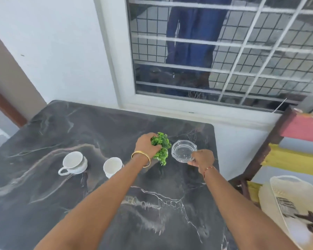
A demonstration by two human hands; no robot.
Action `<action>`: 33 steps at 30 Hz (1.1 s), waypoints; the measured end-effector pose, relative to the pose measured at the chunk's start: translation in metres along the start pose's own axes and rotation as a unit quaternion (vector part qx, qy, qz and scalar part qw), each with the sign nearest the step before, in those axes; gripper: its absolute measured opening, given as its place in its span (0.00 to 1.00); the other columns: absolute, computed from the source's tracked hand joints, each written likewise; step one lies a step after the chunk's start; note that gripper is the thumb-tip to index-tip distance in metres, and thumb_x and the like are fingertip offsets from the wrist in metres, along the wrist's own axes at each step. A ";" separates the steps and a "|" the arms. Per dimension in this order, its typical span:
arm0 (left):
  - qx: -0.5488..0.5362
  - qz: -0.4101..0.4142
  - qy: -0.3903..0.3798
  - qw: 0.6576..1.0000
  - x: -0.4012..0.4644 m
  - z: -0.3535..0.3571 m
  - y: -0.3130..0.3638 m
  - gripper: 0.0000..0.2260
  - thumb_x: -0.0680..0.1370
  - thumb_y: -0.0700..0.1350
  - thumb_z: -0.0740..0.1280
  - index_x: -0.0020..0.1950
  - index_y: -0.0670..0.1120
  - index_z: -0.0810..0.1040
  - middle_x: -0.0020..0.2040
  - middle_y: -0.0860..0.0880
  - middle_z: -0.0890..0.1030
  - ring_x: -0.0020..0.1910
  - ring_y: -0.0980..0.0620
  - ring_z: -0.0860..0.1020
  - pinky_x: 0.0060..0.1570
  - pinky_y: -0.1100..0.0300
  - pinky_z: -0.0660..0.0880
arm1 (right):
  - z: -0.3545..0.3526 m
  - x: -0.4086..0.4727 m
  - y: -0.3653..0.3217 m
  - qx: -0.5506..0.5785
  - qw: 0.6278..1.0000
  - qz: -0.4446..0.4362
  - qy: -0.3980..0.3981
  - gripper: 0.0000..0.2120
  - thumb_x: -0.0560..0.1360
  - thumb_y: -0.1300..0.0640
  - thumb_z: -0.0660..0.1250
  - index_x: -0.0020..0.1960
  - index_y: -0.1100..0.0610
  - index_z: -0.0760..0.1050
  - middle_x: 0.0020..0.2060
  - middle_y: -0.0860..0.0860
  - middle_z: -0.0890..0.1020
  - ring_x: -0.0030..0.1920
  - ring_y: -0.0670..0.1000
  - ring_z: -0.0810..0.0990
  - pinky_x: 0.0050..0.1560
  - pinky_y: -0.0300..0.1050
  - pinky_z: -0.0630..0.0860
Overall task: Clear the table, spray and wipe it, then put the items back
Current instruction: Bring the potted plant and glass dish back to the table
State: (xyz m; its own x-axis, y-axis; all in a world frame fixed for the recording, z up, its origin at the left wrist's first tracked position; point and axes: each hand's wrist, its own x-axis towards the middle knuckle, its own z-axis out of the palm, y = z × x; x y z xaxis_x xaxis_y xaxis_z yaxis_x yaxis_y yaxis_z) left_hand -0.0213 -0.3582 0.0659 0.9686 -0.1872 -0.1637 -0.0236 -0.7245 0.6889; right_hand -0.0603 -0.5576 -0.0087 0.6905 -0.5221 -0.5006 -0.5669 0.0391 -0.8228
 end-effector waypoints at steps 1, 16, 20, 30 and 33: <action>-0.001 0.006 -0.008 1.000 0.009 -0.001 -0.001 0.20 0.71 0.42 0.69 0.63 0.46 0.74 0.62 0.46 0.77 0.62 0.46 0.75 0.63 0.58 0.69 | 0.004 0.004 -0.003 0.007 1.000 0.004 0.006 0.04 0.74 0.69 0.61 0.44 0.61 0.70 0.36 0.54 0.74 0.37 0.53 0.77 0.36 0.42 0.81; -0.032 0.022 -0.046 0.998 0.099 -0.013 -0.030 0.19 0.71 0.43 0.71 0.62 0.46 0.75 0.62 0.46 0.78 0.62 0.46 0.74 0.64 0.57 0.68 | 0.050 0.055 -0.033 0.150 0.983 0.075 0.073 0.18 0.79 0.64 0.58 0.68 0.68 0.65 0.43 0.52 0.73 0.25 0.37 0.79 0.43 0.39 0.81; -0.031 0.028 -0.047 0.998 0.103 -0.020 -0.039 0.19 0.71 0.43 0.71 0.62 0.46 0.75 0.62 0.46 0.78 0.62 0.46 0.74 0.64 0.57 0.68 | 0.055 0.039 -0.038 -0.178 0.976 0.024 0.124 0.18 0.80 0.46 0.55 0.61 0.56 0.73 0.48 0.50 0.80 0.55 0.51 0.80 0.31 0.36 0.64; -0.036 0.045 -0.060 0.997 0.094 -0.030 -0.042 0.18 0.71 0.43 0.71 0.61 0.46 0.76 0.61 0.46 0.78 0.61 0.46 0.75 0.61 0.58 0.69 | 0.091 0.000 -0.060 0.002 0.985 0.000 0.174 0.12 0.69 0.61 0.64 0.47 0.68 0.77 0.37 0.60 0.76 0.41 0.59 0.76 0.46 0.52 0.79; -0.057 0.046 -0.060 0.996 0.086 -0.035 -0.038 0.18 0.71 0.42 0.71 0.60 0.46 0.77 0.60 0.46 0.79 0.60 0.47 0.75 0.60 0.59 0.70 | 0.113 -0.039 -0.080 0.011 1.000 -0.015 0.011 0.19 0.78 0.53 0.62 0.58 0.69 0.73 0.43 0.64 0.78 0.42 0.58 0.79 0.48 0.51 0.80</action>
State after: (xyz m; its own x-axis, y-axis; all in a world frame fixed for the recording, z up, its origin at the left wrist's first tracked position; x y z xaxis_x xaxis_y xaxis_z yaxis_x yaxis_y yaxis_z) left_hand 0.0716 -0.3235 0.0508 0.9266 -0.3325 -0.1755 -0.0757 -0.6223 0.7791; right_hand 0.0090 -0.4444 0.0458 0.6966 -0.5425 -0.4695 -0.5358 0.0418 -0.8433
